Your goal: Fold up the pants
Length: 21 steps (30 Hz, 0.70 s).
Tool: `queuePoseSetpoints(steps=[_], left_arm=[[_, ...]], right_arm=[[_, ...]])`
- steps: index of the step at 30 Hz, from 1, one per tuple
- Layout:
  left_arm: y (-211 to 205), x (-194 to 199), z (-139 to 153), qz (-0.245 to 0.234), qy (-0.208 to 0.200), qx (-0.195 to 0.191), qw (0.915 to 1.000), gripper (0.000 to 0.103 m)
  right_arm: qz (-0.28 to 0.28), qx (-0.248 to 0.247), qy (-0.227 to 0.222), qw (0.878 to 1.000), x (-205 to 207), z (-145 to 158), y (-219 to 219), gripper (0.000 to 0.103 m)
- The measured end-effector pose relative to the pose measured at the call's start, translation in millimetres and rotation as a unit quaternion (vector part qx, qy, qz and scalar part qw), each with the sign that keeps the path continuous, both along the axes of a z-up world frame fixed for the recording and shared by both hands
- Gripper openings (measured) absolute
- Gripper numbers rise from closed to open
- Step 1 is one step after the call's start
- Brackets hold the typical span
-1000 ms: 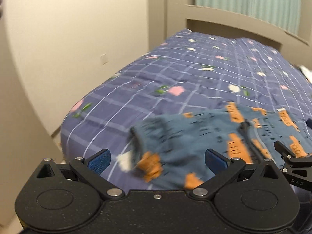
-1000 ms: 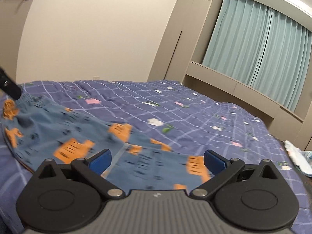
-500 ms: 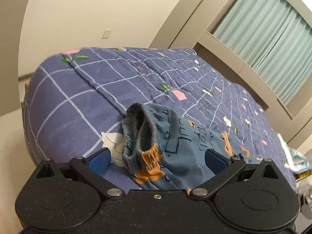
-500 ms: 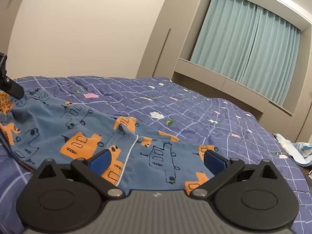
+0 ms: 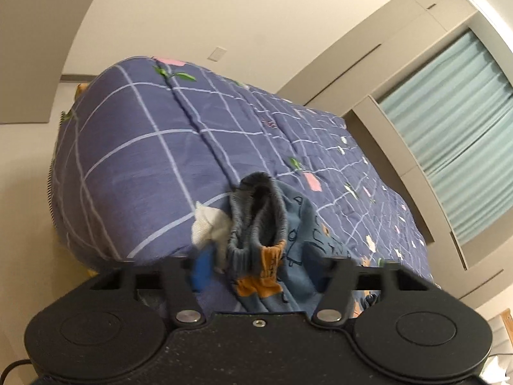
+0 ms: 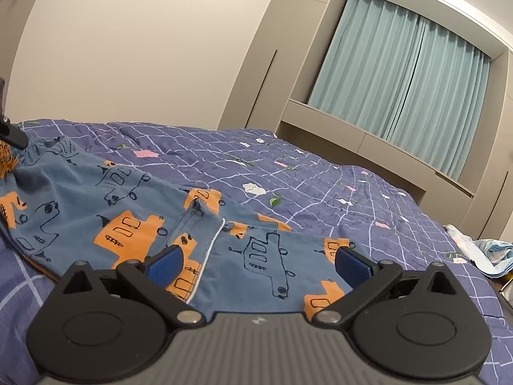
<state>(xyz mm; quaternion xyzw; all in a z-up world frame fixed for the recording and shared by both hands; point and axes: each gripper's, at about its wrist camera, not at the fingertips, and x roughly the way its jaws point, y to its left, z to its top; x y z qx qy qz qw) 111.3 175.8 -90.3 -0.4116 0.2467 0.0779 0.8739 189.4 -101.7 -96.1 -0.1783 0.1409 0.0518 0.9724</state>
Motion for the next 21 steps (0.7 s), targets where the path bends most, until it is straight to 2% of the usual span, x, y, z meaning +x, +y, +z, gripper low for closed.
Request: queuePoseSetpoints(steps=[1,5,10,13,16,21], left_arm=[[1,1,-1,-0.002,0.004,-0.006,1.0,0.032],[3,-2,2,0.01,-0.001,-0.015,0.9998,0.025],[0,-5,12,0.016,-0.018,-0.015,0.9996,0.023],[-4,-5,26,0.007,-0.035,-0.003,0.9994,0.023],[-14,0,47,-0.011,-0.052,0.018,0.9984,0.023],[-45,11,82,-0.041,-0.082,0.06,0.994,0.023]], right_arm=[[0.001,0.0,0.0,1.0,0,1,0,0.103],[-0.006,0.004,-0.018,1.0,-2,7,-2,0.103],[0.001,-0.022,0.019,1.0,8,1,4,0.103],[0.008,-0.033,0.016,0.999,8,1,7,0.103],[0.017,-0.009,0.014,1.0,7,6,-1,0.103],[0.004,0.012,-0.014,1.0,7,26,-26,0.103]])
